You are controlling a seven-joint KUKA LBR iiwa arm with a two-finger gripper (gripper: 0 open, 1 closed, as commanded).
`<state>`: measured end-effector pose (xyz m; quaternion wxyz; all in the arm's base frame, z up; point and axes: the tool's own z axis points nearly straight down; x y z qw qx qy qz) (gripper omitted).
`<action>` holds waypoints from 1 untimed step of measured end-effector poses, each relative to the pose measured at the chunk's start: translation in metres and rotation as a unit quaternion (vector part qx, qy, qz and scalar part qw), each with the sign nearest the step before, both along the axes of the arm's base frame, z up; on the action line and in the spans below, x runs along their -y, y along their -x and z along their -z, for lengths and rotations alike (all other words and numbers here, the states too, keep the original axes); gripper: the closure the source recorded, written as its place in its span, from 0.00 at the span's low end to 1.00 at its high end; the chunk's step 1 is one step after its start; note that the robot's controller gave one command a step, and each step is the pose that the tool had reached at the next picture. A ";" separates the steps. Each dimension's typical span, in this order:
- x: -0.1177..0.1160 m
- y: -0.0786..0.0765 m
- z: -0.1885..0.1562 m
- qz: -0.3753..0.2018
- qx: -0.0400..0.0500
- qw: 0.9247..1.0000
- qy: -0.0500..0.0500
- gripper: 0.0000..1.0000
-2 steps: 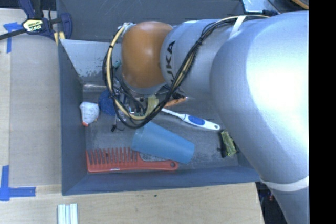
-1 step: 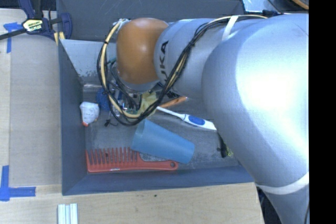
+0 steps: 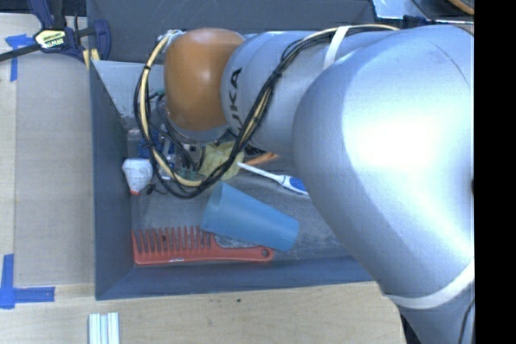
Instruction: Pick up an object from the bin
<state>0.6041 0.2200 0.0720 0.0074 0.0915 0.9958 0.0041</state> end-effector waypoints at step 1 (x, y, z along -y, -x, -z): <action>0.016 -0.003 -0.001 -0.018 0.001 1.000 0.000 0.00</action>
Offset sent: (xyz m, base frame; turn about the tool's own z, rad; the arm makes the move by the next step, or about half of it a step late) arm -0.0194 -0.0251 -0.0020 0.0241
